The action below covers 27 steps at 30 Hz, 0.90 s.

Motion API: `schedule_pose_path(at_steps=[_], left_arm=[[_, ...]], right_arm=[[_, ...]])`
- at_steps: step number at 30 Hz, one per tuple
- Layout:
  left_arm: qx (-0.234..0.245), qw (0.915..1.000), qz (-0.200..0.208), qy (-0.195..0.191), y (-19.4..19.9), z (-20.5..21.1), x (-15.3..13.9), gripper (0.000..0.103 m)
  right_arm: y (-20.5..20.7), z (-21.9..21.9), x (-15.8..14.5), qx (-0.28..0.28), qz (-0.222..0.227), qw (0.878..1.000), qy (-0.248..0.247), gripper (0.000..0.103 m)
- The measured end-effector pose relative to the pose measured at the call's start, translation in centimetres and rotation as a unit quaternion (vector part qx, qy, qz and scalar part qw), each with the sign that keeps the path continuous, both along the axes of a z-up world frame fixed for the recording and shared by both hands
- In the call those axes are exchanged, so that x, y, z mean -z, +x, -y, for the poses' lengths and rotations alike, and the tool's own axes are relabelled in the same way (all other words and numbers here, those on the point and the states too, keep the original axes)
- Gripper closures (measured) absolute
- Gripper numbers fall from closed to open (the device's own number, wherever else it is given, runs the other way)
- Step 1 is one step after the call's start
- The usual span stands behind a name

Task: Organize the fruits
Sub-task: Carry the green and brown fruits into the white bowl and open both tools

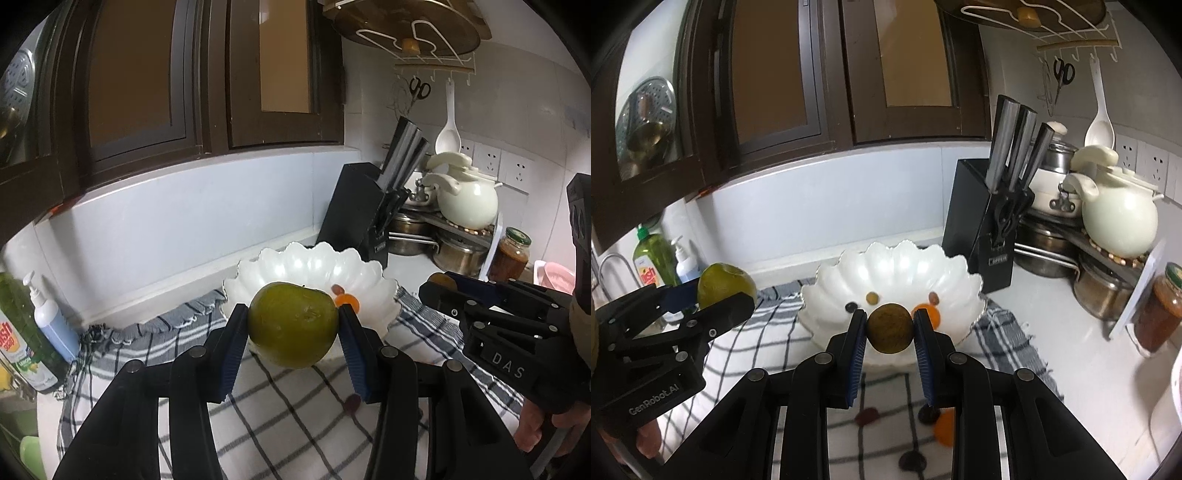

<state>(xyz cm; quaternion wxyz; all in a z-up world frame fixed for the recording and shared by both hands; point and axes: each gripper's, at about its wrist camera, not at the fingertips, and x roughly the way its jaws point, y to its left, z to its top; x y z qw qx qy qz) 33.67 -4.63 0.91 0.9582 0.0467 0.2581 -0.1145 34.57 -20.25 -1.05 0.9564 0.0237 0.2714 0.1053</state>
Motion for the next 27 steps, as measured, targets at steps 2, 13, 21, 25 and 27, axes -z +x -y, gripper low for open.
schedule_pose_path(at_steps=[2, 13, 21, 25, 27], left_arm=[[-0.004, 1.0, 0.002, 0.003, 0.6, 0.2, -0.3, 0.054], [-0.025, 0.9994, -0.017, 0.017, 5.1, 1.3, -0.4, 0.054], [-0.029, 0.998, -0.051, 0.023, 10.5, 1.8, 1.1, 0.054], [-0.03, 0.9964, -0.077, 0.021, 13.5, 1.8, 2.1, 0.055], [-0.03, 0.9954, -0.089, 0.019, 14.9, 1.8, 2.7, 0.054]], right_arm=[[0.8, 0.1, -0.3, -0.001, 0.001, 1.0, -0.002, 0.076], [6.2, 1.0, 0.4, -0.03, -0.029, 0.999, 0.017, 0.076], [12.2, 1.0, 1.7, -0.049, -0.059, 0.997, 0.013, 0.076], [15.6, 0.8, 2.9, -0.052, -0.087, 0.995, 0.011, 0.076], [16.8, 0.7, 3.6, -0.051, -0.102, 0.993, 0.008, 0.076]])
